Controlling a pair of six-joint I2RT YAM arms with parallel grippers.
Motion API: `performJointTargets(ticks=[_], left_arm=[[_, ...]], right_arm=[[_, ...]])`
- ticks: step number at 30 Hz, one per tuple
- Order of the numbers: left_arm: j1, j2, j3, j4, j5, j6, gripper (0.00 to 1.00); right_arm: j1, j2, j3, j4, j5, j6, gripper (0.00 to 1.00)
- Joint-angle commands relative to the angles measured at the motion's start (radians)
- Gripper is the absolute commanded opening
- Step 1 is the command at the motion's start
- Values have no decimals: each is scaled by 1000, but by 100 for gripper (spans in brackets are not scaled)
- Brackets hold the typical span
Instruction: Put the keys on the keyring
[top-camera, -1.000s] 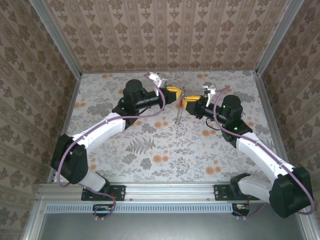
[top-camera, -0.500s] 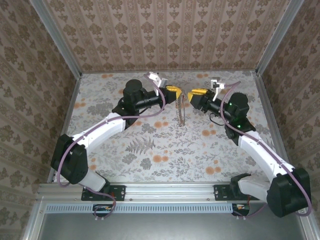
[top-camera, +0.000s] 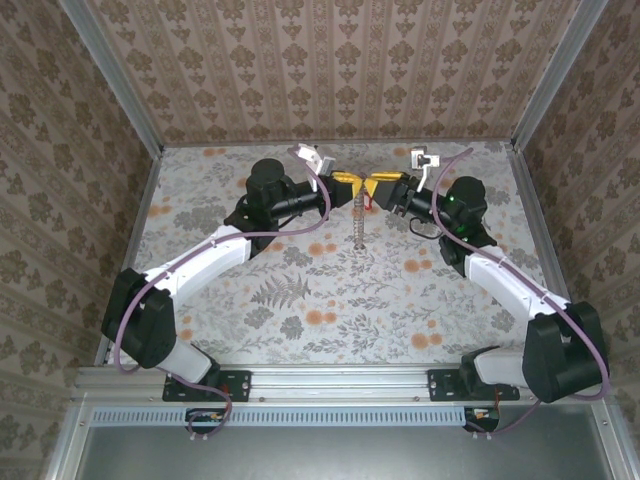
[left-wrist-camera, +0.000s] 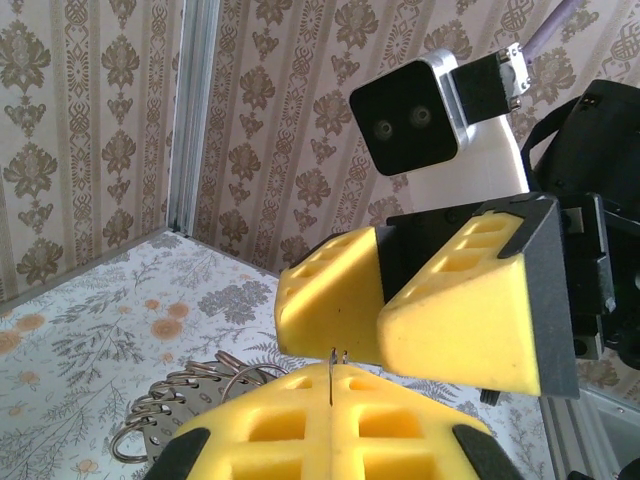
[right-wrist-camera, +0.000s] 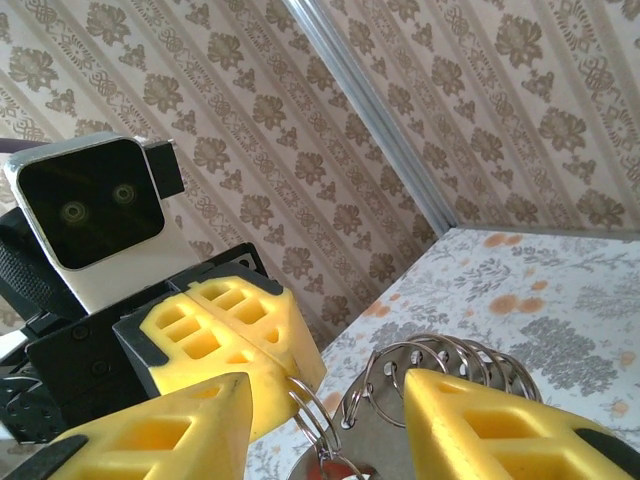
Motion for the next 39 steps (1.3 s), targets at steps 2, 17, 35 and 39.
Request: performJointTargets(ticks=[2, 17, 35, 39], left_arm=[[6, -7, -6, 60, -3, -13, 0], [6, -4, -2, 55, -3, -11, 0], [83, -66, 7, -56, -96, 17, 31], [130, -100, 47, -188, -47, 67, 41]], right_arm=[[-7, 22, 31, 83, -60, 30, 41], [-9, 51, 15, 147, -119, 66, 13], [-71, 108, 66, 78, -155, 21, 0], [-76, 139, 127, 2, -190, -38, 0]])
